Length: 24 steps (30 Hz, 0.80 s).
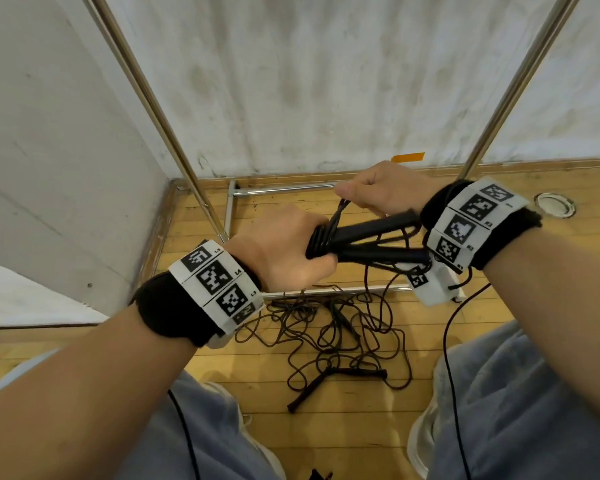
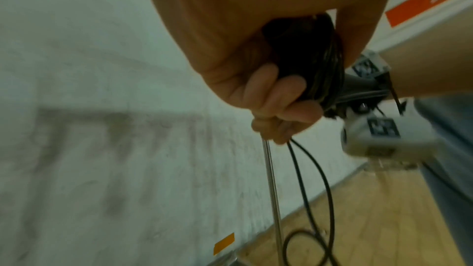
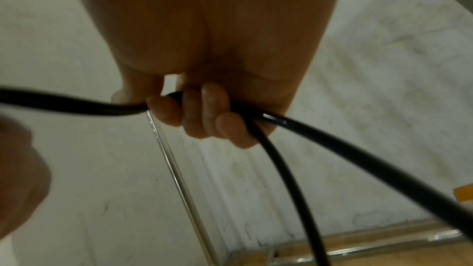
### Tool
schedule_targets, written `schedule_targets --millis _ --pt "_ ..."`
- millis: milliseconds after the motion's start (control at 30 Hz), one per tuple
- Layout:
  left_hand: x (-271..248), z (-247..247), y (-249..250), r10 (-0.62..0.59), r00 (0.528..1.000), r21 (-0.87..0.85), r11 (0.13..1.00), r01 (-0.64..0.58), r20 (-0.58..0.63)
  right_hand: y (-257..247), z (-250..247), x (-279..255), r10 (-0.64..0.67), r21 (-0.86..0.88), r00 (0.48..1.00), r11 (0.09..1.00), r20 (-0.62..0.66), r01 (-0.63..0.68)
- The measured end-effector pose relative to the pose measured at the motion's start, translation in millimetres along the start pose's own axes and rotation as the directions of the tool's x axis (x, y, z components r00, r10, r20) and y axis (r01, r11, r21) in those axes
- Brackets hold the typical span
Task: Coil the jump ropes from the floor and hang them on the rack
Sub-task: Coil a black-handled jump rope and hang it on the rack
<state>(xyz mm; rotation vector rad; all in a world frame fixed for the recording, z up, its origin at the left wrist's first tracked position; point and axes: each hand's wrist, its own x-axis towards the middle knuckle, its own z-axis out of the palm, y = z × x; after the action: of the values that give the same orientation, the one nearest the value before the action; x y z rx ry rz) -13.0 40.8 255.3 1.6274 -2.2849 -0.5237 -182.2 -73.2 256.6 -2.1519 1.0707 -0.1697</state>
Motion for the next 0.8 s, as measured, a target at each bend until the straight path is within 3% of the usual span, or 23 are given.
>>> schedule_targets --millis 67,133,233,300,500,600,667,800 --pt "-1.5 -6.6 2.6 -0.022 0.998 -0.040 0.999 0.019 -0.065 -5.9 8.5 -2.9 -0.010 0.226 1.000 0.974 0.000 0.010" --pt "-3.2 -14.1 2.1 -0.078 0.987 -0.152 0.987 0.056 -0.141 -9.9 24.3 -5.3 -0.012 0.488 0.999 0.872 -0.049 0.034" --pt "-1.0 -19.5 -0.7 -0.204 0.943 -0.342 0.934 0.106 -0.264 -18.8 47.8 -5.5 0.020 0.414 0.999 0.910 0.033 -0.031" --pt "3.5 -20.2 -3.4 -0.281 0.911 -0.447 0.886 0.125 -0.302 -24.0 54.7 -1.7 0.013 0.502 0.996 0.863 0.091 -0.057" --pt "9.8 -25.3 -12.4 -0.395 0.857 -0.665 0.742 0.086 -0.330 -32.0 56.7 3.2 0.080 0.539 0.995 0.837 0.054 -0.096" --pt "16.5 -28.8 -17.8 -0.478 0.805 -0.726 0.682 0.088 -0.352 -36.8 62.5 3.1 0.004 0.454 0.990 0.889 -0.144 0.062" --pt "20.8 -30.2 -19.4 -0.505 0.780 -0.745 0.663 0.076 -0.369 -39.6 65.3 1.2 -0.056 0.356 0.956 0.921 -0.288 0.161" --pt "22.3 -30.1 -19.6 -0.457 0.791 -0.715 0.698 0.036 -0.407 -34.8 57.5 0.7 -0.082 0.166 0.931 0.975 -0.355 0.149"
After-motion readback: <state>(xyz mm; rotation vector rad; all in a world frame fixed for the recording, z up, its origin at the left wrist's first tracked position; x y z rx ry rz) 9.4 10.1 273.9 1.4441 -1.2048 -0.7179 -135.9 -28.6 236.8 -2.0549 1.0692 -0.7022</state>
